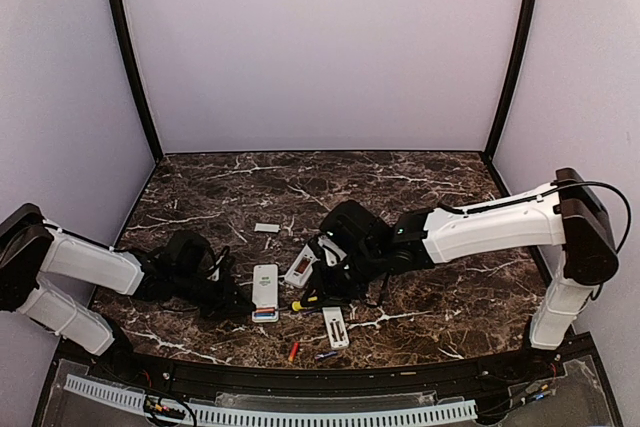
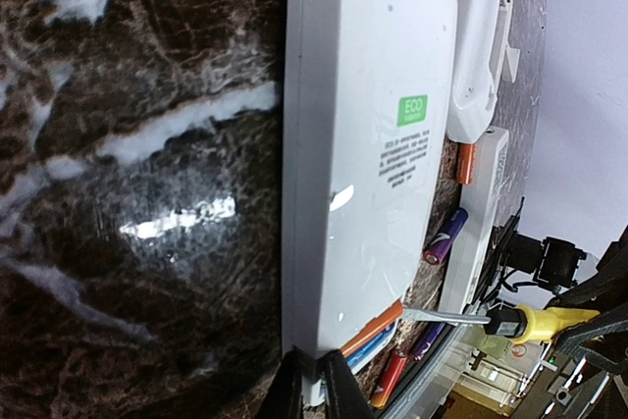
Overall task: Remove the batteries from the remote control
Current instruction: Remove the battery from the remote control without the battery cover.
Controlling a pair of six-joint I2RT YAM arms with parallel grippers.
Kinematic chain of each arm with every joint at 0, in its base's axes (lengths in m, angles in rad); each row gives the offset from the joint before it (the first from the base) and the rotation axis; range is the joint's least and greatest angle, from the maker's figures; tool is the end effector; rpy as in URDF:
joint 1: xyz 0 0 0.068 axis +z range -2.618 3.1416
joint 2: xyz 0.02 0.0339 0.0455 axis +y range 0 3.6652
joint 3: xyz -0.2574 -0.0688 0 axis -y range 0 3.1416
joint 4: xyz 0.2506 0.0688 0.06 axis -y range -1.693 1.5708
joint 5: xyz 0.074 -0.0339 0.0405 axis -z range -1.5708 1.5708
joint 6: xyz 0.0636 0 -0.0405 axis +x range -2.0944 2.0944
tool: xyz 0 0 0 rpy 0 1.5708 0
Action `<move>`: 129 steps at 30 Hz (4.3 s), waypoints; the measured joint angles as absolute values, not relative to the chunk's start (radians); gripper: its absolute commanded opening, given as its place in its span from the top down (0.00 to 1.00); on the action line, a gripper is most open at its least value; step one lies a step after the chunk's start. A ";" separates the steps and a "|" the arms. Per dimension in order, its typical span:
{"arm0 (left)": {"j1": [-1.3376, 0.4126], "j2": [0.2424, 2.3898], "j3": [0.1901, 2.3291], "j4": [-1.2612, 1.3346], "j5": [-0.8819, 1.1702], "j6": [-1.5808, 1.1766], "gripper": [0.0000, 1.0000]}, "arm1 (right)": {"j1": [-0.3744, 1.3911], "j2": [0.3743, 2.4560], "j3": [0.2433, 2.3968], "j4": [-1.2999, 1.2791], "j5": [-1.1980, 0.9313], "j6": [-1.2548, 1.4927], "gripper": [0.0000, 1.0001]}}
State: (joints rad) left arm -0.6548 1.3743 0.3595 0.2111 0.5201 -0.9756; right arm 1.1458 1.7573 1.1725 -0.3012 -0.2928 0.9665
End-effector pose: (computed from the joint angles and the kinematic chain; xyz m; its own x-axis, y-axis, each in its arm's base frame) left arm 0.1732 -0.1728 0.0918 -0.9843 -0.1502 -0.0929 -0.0231 0.6312 -0.7753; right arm 0.1462 0.3675 0.1736 -0.9612 -0.2130 -0.1754 -0.2756 0.7105 0.6475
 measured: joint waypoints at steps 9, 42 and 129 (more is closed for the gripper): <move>-0.655 1.378 0.360 0.216 0.525 -0.976 0.93 | 1.146 1.758 1.188 -0.327 -0.280 0.960 1.00; -0.648 1.382 0.360 0.222 0.550 -0.980 1.00 | 1.127 1.743 1.102 -0.193 -0.326 0.916 1.00; -0.603 1.442 0.514 0.074 0.462 -0.897 0.86 | 1.146 1.773 1.182 -0.298 -0.212 0.797 1.00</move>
State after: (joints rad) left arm -0.6025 1.4418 0.5137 0.0742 0.4622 -0.8970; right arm 1.1458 1.7729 1.1820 -0.2981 -0.2119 0.7975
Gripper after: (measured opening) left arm 0.162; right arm 0.133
